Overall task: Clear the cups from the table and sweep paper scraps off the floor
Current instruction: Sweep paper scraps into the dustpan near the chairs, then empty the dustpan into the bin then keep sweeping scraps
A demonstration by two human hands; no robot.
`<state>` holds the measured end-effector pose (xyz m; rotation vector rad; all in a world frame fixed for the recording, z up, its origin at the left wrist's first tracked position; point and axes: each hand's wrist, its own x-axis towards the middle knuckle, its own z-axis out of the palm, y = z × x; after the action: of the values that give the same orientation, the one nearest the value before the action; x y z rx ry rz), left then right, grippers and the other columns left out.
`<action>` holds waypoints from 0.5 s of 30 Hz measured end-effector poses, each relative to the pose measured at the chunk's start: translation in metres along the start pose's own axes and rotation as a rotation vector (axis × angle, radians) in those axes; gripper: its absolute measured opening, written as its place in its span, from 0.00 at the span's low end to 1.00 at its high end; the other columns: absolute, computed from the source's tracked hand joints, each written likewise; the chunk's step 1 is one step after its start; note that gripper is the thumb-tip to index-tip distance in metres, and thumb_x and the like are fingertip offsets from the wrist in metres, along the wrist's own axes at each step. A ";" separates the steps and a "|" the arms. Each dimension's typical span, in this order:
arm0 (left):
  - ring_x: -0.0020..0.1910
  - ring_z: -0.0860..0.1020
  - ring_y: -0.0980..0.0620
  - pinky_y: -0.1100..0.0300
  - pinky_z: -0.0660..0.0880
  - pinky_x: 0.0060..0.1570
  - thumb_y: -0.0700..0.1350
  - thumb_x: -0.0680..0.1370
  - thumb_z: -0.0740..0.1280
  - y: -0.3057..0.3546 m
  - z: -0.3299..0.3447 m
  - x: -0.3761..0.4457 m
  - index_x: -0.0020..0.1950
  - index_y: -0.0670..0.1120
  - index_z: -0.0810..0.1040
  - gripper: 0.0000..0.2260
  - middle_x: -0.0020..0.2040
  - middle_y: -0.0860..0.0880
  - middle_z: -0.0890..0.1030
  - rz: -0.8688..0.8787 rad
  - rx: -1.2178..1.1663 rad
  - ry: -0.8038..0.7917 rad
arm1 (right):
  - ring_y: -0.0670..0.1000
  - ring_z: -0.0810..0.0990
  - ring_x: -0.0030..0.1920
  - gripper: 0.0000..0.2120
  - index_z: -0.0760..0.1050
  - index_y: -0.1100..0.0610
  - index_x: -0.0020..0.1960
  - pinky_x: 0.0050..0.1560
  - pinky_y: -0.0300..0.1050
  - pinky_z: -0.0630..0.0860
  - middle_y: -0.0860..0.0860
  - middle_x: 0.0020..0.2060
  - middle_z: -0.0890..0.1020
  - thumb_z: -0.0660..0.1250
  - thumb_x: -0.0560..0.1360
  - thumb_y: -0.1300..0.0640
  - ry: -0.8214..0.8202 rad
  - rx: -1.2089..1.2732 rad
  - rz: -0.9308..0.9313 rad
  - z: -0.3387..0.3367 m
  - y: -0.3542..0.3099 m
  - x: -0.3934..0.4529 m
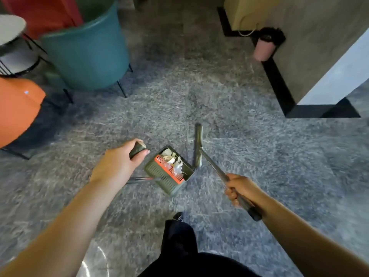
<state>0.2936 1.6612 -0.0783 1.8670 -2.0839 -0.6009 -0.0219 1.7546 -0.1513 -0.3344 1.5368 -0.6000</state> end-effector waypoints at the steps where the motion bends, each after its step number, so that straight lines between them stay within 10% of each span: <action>1: 0.38 0.79 0.44 0.55 0.74 0.37 0.62 0.77 0.64 0.005 0.002 0.021 0.60 0.60 0.75 0.14 0.38 0.47 0.80 0.008 0.012 -0.015 | 0.48 0.67 0.20 0.12 0.70 0.58 0.58 0.19 0.38 0.65 0.54 0.25 0.69 0.53 0.80 0.68 0.020 0.004 -0.002 -0.003 -0.013 0.009; 15: 0.38 0.77 0.44 0.53 0.76 0.41 0.62 0.76 0.64 0.118 0.047 0.318 0.57 0.60 0.75 0.13 0.39 0.46 0.80 0.136 -0.001 -0.128 | 0.46 0.63 0.18 0.08 0.64 0.60 0.52 0.18 0.34 0.62 0.54 0.26 0.65 0.49 0.80 0.69 0.133 0.155 -0.007 -0.102 -0.206 0.133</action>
<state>0.1283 1.3614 -0.0847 1.7097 -2.2690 -0.7035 -0.1627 1.5294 -0.1495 -0.1849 1.6055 -0.7543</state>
